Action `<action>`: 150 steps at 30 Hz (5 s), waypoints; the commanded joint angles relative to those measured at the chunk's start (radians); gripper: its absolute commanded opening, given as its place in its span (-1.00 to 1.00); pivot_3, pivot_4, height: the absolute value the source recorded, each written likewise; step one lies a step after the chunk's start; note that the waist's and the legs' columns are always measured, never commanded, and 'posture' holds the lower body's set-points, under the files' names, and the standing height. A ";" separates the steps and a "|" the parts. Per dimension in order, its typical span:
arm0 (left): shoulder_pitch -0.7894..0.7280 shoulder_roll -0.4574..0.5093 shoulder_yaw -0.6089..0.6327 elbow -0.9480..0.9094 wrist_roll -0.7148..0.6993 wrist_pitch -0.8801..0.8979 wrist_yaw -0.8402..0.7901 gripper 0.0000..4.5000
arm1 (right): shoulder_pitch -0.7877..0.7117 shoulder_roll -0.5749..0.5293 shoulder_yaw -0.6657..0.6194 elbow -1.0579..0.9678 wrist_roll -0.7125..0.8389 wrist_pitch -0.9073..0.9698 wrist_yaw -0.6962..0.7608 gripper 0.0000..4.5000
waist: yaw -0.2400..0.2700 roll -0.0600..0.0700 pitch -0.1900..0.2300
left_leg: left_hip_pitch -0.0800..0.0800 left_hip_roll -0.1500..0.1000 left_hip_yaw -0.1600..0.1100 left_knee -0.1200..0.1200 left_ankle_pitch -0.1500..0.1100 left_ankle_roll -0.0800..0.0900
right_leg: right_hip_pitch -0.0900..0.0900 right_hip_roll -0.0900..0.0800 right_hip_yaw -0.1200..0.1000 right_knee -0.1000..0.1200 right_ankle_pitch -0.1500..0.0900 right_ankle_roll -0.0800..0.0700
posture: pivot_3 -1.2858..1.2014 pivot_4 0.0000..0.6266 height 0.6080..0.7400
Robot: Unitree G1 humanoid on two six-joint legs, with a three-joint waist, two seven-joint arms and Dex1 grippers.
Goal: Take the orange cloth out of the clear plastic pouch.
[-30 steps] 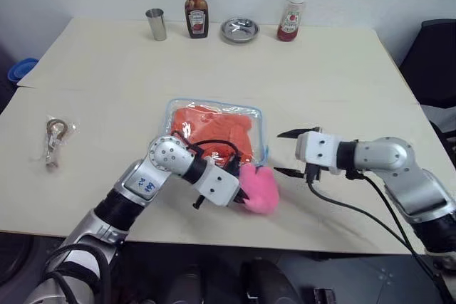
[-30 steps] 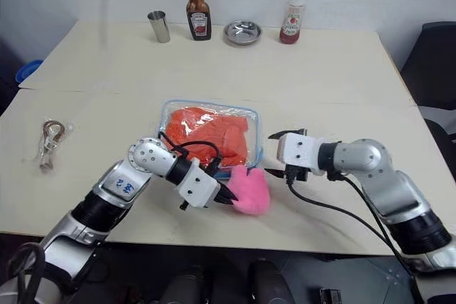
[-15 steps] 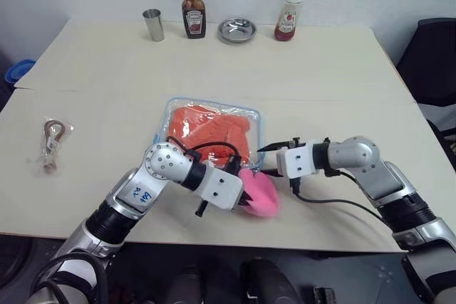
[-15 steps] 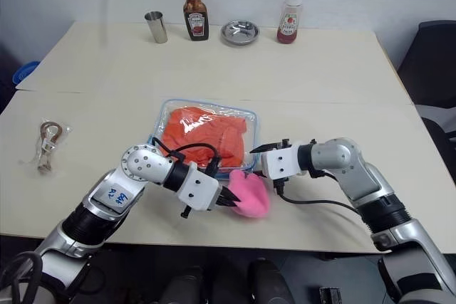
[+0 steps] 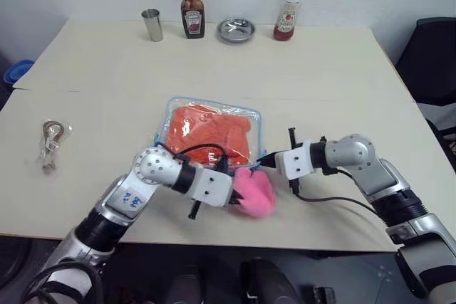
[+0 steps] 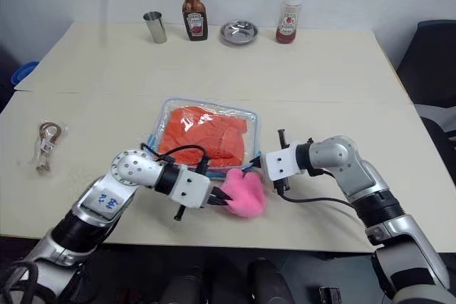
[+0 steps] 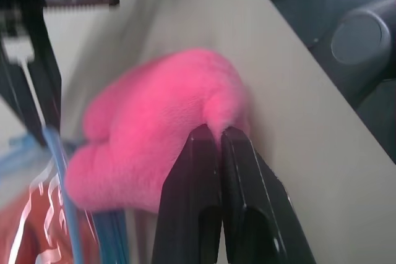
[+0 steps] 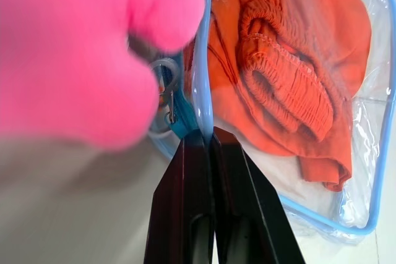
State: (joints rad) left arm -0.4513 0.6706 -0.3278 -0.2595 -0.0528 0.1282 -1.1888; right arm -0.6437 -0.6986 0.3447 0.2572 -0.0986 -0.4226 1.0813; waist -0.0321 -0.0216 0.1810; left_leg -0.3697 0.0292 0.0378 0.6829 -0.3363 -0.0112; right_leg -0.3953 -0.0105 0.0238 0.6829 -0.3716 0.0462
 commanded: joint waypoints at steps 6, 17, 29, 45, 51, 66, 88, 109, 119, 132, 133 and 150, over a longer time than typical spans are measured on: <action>0.224 0.109 0.346 -0.139 -0.184 0.274 0.131 -1.00 | -0.012 -0.063 -0.055 0.037 0.009 -0.090 0.000 -0.99 | 0.001 0.000 0.000 | 0.000 0.000 0.000 0.000 0.000 0.000 | 0.000 -0.001 0.000 0.000 0.000 0.000 | 0.03 -0.52 1.00; 0.521 0.214 0.803 -0.172 -0.352 0.492 0.168 -1.00 | 0.037 -0.150 -0.111 0.026 0.202 -0.201 0.116 -0.99 | -0.003 0.000 0.000 | 0.000 0.000 -0.001 -0.001 -0.001 0.001 | 0.001 -0.001 -0.002 -0.002 0.000 0.000 | 0.03 -0.52 1.00; 0.514 0.258 0.923 -0.030 -0.471 0.612 0.197 -1.00 | 0.073 -0.175 -0.115 0.030 0.235 -0.270 0.202 -0.99 | -0.001 0.001 0.001 | 0.000 0.000 -0.001 -0.002 -0.003 0.003 | 0.001 -0.002 -0.003 -0.003 0.000 0.000 | 0.03 -0.52 1.00; 0.530 0.167 0.829 0.022 -0.500 0.655 0.307 0.26 | 0.215 -0.216 -0.196 -0.173 0.290 0.026 0.148 0.35 | 0.001 0.001 0.001 | 0.000 0.000 -0.001 -0.002 -0.003 0.004 | 0.002 -0.003 -0.004 -0.003 0.000 0.000 | 0.03 -0.52 1.00; 0.411 0.161 0.886 0.175 -0.518 0.754 0.432 0.66 | 0.334 -0.222 -0.301 -0.405 0.378 0.282 0.056 0.92 | 0.004 0.001 0.001 | 0.000 0.000 -0.002 -0.002 -0.004 0.005 | 0.002 -0.003 -0.004 -0.002 0.000 0.000 | 0.03 -0.52 1.00; 0.103 0.324 0.507 -0.176 -0.532 0.605 0.225 0.66 | 0.429 -0.242 -0.422 -0.669 0.554 0.665 0.021 0.92 | 0.000 0.001 0.001 | -0.001 -0.001 -0.002 -0.004 -0.002 -0.001 | 0.002 -0.003 -0.004 -0.004 0.000 0.000 | 0.03 -0.52 1.00; -0.039 0.183 0.086 0.083 0.009 -0.049 0.094 0.66 | 0.508 -0.243 -0.430 -0.798 0.596 0.811 -0.015 0.92 | 0.005 0.001 0.001 | -0.001 0.000 -0.002 -0.002 -0.002 0.000 | 0.002 0.000 -0.003 -0.004 0.000 0.000 | 0.03 -0.52 1.00; 0.004 0.029 0.244 -0.015 -0.284 0.365 0.170 -0.99 | 0.496 -0.220 -0.411 -0.804 0.598 0.808 -0.023 0.94 | 0.006 0.001 0.001 | -0.001 0.000 -0.002 -0.001 -0.002 0.000 | 0.002 -0.001 -0.003 -0.003 0.000 0.000 | 0.03 -0.52 1.00; 0.063 -0.058 0.255 -0.129 -0.319 0.513 0.334 -1.00 | 0.425 -0.078 -0.204 -0.740 0.382 0.742 -0.152 0.03 | -0.002 0.001 0.001 | 0.000 0.000 -0.002 -0.001 -0.001 -0.001 | 0.002 0.000 -0.003 -0.002 0.000 0.000 | 0.03 -0.52 1.00; 0.068 -0.052 0.222 -0.155 -0.310 0.515 0.357 -1.00 | 0.293 0.040 -0.031 -0.513 0.060 0.499 -0.255 -0.19 | 0.004 0.001 0.001 | -0.001 0.000 -0.002 -0.001 -0.001 -0.002 | 0.001 0.000 -0.003 -0.002 0.000 0.000 | 0.03 -0.52 1.00; 0.067 -0.053 0.221 -0.156 -0.311 0.517 0.358 -1.00 | 0.289 0.044 -0.026 -0.497 0.037 0.477 -0.267 -0.10 | 0.004 0.001 0.001 | -0.001 0.000 -0.002 -0.001 -0.001 -0.002 | 0.001 0.000 -0.003 -0.002 0.000 0.000 | 0.03 -0.52 1.00; 0.045 -0.068 0.200 -0.171 -0.321 0.535 0.373 -1.00 | 0.205 0.101 0.059 -0.310 -0.259 0.263 -0.362 0.44 | 0.002 0.001 0.001 | 0.000 0.000 -0.002 -0.001 -0.001 -0.002 | 0.001 0.000 -0.002 -0.001 0.000 0.000 | 0.03 -0.52 1.00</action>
State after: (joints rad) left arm -0.3887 0.6086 -0.1337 -0.3932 -0.3591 0.6710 -0.8186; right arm -0.4327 -0.5878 0.3829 -0.0708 -0.3070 -0.1291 0.7328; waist -0.0304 -0.0206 0.1815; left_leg -0.3700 0.0289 0.0363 0.6823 -0.3371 -0.0133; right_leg -0.3944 -0.0105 0.0213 0.6816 -0.3718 0.0459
